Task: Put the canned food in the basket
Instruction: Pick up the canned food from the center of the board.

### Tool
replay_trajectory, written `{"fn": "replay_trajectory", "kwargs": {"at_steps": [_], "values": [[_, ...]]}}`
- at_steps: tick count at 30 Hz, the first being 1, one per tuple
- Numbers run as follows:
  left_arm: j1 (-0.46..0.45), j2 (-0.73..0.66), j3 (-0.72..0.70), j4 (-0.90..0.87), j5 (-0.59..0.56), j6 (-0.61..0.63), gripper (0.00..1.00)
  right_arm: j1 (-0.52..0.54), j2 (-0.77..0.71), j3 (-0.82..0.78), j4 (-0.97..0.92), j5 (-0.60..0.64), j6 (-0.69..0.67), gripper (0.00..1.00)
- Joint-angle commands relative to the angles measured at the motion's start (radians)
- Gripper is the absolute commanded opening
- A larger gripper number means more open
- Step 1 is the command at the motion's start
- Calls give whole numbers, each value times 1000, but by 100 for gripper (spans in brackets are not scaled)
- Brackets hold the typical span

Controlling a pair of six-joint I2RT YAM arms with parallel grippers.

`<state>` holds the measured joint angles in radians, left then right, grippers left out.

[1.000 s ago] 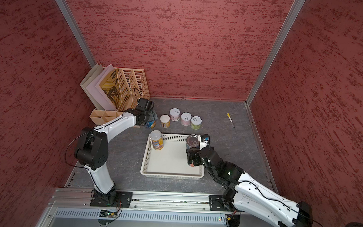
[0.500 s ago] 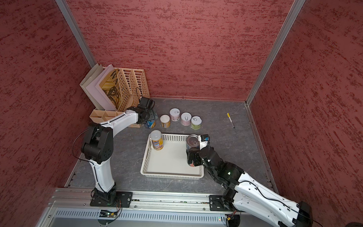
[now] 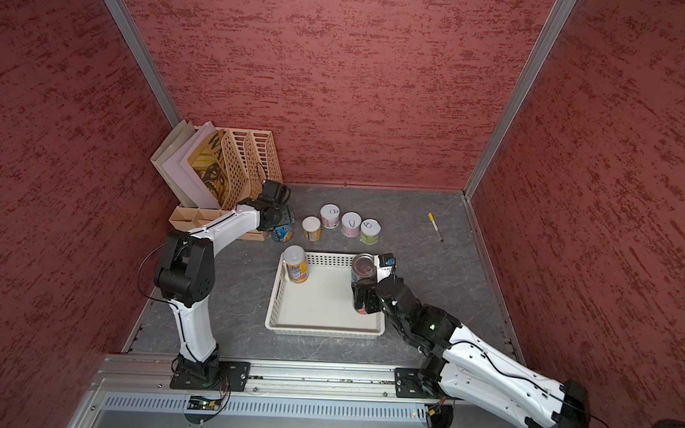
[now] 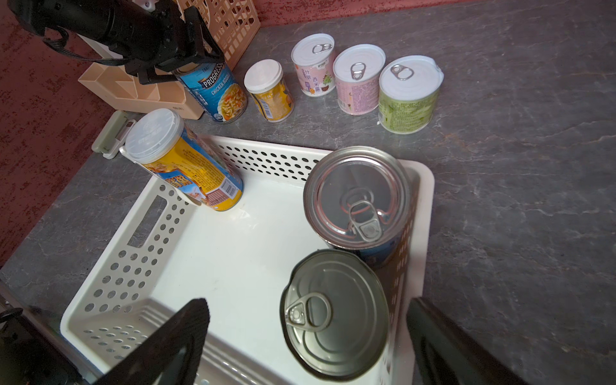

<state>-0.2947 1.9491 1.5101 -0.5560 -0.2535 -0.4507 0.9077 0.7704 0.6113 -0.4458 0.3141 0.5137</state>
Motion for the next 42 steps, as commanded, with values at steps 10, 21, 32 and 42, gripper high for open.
{"fn": "replay_trajectory", "kwargs": {"at_steps": [10,21,32,42], "values": [[-22,-188,-61,24,-29,-35,45,-2,-4,10,-6,-13,3,98],[-116,-447,-152,8,-119,-48,44,-3,-11,7,-6,-7,3,98],[-393,-631,-217,2,-342,-29,44,-3,-5,8,-6,3,2,98],[-597,-719,-221,-19,-425,-16,44,-2,-14,5,-11,17,1,98]]}}
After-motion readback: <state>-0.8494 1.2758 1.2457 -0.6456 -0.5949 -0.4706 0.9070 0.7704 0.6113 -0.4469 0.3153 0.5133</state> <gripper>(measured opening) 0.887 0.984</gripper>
